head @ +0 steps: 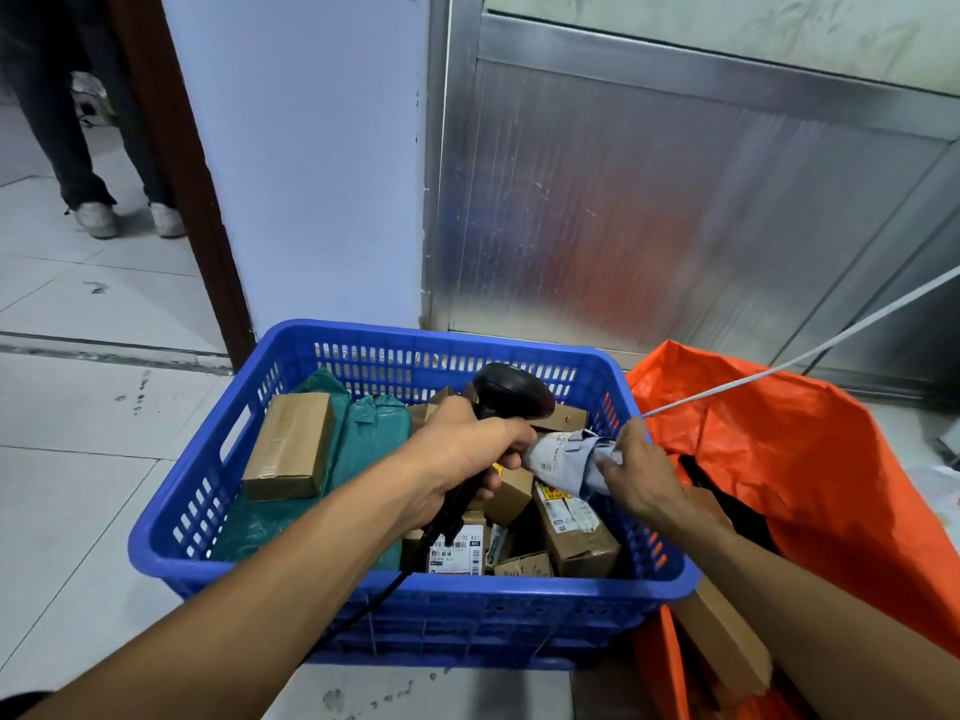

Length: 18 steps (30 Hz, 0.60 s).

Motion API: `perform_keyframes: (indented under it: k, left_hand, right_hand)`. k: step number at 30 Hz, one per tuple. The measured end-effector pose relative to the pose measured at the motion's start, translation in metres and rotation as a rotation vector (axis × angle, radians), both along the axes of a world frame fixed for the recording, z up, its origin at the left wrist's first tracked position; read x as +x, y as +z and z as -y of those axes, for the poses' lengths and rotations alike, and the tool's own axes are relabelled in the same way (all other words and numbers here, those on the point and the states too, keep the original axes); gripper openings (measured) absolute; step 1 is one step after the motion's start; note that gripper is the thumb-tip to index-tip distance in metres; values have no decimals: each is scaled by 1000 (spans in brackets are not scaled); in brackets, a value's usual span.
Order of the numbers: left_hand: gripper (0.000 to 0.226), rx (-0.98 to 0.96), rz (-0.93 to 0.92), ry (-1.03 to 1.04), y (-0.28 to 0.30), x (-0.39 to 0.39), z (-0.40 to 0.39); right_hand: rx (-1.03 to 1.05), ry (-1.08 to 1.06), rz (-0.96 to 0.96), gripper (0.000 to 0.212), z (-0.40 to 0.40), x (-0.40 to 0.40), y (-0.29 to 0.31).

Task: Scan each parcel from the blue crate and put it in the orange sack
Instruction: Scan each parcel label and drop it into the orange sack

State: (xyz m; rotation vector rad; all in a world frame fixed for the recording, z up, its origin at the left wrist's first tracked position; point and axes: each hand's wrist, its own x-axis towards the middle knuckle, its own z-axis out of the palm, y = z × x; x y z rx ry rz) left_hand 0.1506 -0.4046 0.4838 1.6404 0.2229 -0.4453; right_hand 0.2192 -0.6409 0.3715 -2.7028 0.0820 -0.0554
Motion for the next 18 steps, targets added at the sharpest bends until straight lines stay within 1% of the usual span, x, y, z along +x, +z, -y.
perform_keyframes:
  k: [3, 5, 7, 9, 13, 18]
  left_hand:
    - [11, 1, 0, -1, 2, 1, -1]
    - [14, -1, -1, 5, 2, 1, 0]
    - [19, -2, -1, 3, 1, 0, 1]
    - [20, -3, -4, -3, 0, 0, 2]
    - [22, 4, -13, -4, -3, 3, 4]
    - [22, 28, -19, -3, -7, 3, 12]
  right_hand:
    - [132, -111, -32, 25, 13, 1, 5]
    - [162, -170, -38, 16, 23, 2, 7]
    - [232, -207, -29, 13, 29, 0, 15]
    - [319, -219, -28, 11, 34, -3, 28]
    - [409, -229, 31, 4, 43, -8, 54]
    - [497, -249, 96, 9, 48, -12, 75]
